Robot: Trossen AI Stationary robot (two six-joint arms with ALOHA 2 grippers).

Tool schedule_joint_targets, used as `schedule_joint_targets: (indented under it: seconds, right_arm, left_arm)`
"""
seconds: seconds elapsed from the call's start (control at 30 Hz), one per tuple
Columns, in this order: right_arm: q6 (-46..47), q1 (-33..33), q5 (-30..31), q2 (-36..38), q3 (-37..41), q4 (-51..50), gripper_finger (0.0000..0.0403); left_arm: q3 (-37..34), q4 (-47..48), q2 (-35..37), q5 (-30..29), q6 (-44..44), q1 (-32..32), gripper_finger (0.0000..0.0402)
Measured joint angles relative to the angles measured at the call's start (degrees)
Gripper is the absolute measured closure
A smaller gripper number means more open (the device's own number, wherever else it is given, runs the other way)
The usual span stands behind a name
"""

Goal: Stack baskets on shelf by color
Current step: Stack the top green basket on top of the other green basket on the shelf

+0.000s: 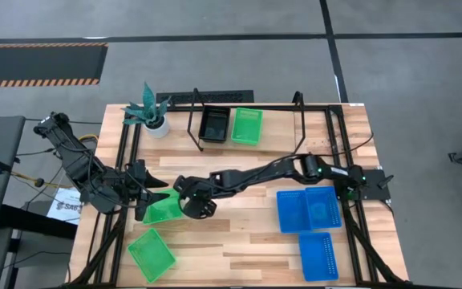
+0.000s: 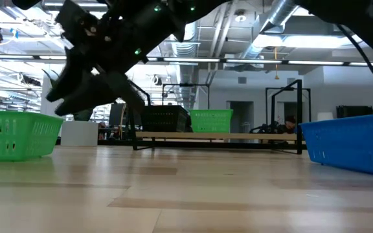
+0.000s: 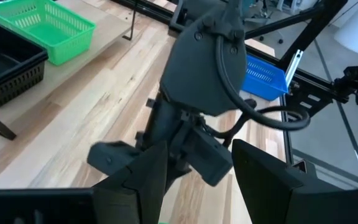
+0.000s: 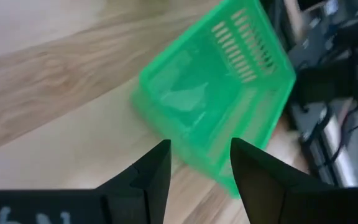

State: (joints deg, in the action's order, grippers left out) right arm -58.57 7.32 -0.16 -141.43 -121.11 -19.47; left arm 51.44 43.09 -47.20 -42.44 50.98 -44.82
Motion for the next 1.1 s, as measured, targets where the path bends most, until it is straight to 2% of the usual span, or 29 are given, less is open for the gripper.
schedule_joint_targets:
  seconds: [0.43,0.57,1.1]
  right_arm:
    - [-4.84,0.23,-0.65,-0.54,-0.34,-0.42,0.0216]
    - [-4.89,0.21,-2.74,-0.54,-0.34,-1.29,0.0216]
    - [-4.12,0.32,-3.17,-0.52,-0.32,-1.36,0.0216]
  left_arm:
    - [0.02,-0.02,-0.04,0.02,2.23,0.00,0.0232]
    - [0.02,-0.04,-0.04,0.02,2.77,0.00,0.0232]
    - [0.04,-0.07,-0.04,-0.72,2.49,0.00,0.0232]
